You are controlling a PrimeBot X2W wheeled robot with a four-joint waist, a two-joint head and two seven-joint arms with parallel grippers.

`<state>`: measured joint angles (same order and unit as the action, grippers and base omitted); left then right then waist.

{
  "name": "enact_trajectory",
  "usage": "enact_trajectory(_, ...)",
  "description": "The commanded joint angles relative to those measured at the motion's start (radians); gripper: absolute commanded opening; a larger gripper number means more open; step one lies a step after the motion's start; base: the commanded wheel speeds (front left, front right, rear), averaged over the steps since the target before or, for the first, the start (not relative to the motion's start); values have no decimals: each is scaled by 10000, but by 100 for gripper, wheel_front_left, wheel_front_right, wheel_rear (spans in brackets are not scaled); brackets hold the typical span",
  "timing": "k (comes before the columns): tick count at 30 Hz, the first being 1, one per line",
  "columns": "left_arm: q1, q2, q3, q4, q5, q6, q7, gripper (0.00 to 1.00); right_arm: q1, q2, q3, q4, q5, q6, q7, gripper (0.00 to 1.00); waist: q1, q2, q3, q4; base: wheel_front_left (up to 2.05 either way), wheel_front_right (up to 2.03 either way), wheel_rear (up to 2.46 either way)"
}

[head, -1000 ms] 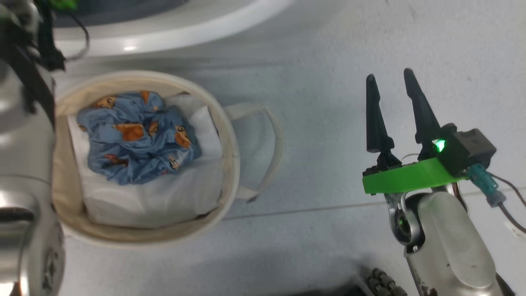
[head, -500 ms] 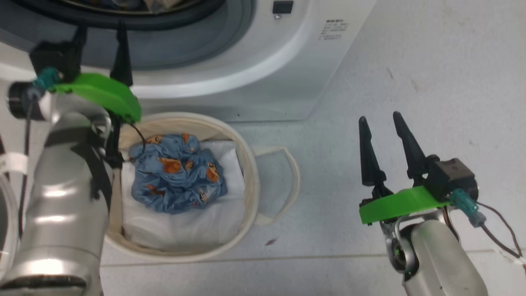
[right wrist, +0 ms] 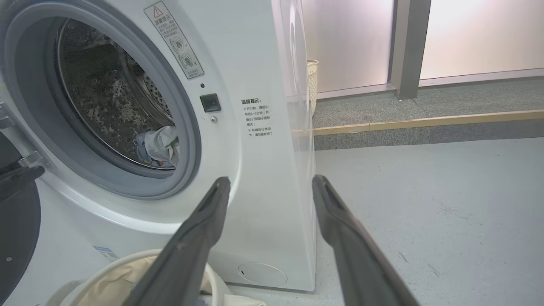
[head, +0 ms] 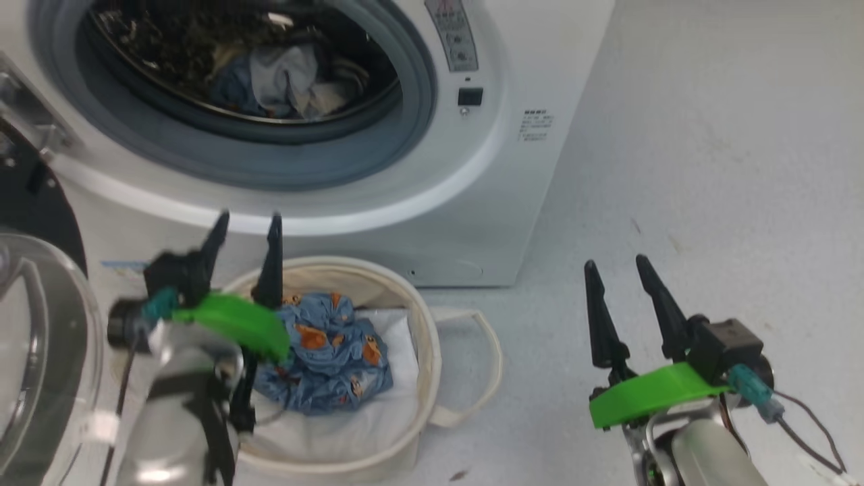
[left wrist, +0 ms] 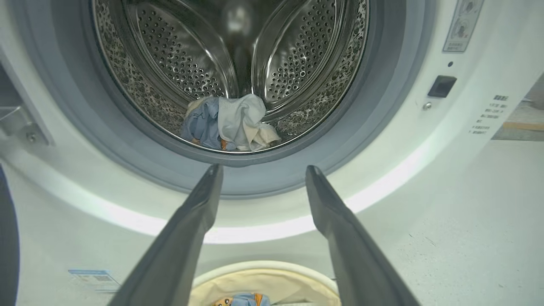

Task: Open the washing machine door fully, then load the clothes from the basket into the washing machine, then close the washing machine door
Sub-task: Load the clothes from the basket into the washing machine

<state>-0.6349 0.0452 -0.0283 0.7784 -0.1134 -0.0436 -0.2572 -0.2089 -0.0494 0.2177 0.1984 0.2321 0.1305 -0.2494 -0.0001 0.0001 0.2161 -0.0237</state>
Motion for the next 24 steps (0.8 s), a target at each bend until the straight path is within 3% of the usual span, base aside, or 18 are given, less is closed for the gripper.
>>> enact_trajectory(1, 178, 207, 218, -470, -96, 54, -45, 100, 53, -8, 280, -284, 85, 2, -124, 100, 1, -1, -499, 68, 0, 0, 0)
enact_trajectory(12, 2848, 60, 225, -2837, -769, 394, -45, 100, 537, -8, 51, -416, 162, 2, -124, 100, 1, -1, -949, 353, 0, 0, 0)
enact_trajectory(19, 3718, 53, -371, -3833, -1551, 665, -45, 100, 584, -8, -50, -483, 184, 2, -124, 100, 1, -1, -968, 506, 0, 0, 0)
enact_trajectory(24, 3832, 52, -455, -4107, -1536, 897, -45, 100, 563, -8, -24, -487, 188, 2, -124, 100, 1, -1, -947, 532, 0, 0, 0)
